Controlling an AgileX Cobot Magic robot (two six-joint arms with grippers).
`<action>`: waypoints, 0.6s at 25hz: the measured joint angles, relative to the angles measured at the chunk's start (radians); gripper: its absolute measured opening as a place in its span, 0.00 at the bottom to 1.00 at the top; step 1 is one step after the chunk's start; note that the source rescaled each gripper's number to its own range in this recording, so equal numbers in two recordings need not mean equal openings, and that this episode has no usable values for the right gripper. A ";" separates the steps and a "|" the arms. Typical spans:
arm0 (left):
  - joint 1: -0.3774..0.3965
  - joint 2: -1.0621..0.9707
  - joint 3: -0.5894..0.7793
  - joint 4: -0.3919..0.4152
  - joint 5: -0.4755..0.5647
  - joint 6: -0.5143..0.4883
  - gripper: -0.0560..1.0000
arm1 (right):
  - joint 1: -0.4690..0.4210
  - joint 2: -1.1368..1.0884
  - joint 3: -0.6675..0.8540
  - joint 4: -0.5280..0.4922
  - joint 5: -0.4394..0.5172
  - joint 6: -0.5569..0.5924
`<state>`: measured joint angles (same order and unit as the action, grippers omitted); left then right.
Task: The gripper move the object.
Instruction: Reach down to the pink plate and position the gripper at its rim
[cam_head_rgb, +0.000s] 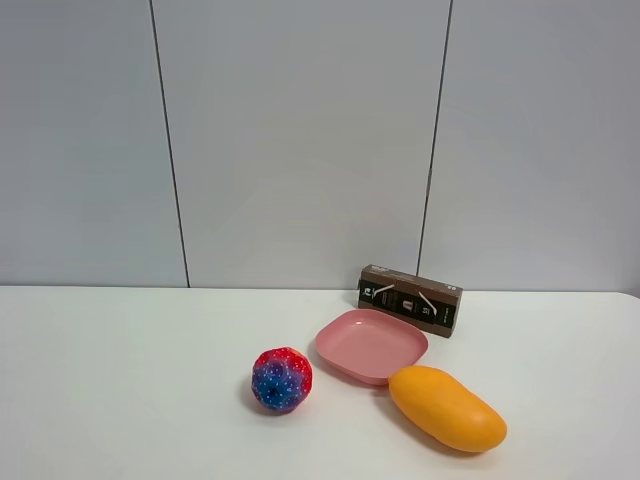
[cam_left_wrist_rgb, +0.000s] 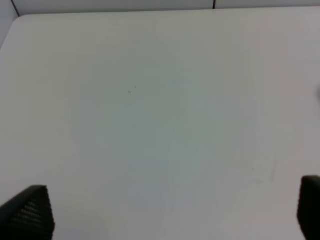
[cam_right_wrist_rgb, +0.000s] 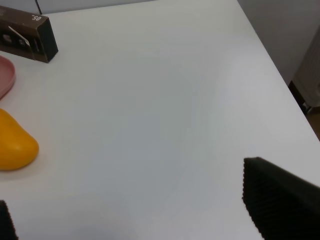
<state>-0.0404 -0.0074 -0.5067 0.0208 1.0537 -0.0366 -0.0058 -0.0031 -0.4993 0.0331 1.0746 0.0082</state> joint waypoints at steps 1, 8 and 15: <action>0.000 0.000 0.000 0.000 0.000 0.000 1.00 | 0.000 0.000 0.000 0.000 0.000 0.000; 0.000 0.000 0.000 0.000 0.000 0.000 1.00 | 0.000 0.000 0.000 0.000 0.000 0.000; 0.000 0.000 0.000 0.000 0.000 0.000 1.00 | 0.000 0.000 0.000 0.000 0.000 0.000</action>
<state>-0.0404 -0.0074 -0.5067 0.0208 1.0537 -0.0366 -0.0058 -0.0031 -0.4993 0.0331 1.0746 0.0082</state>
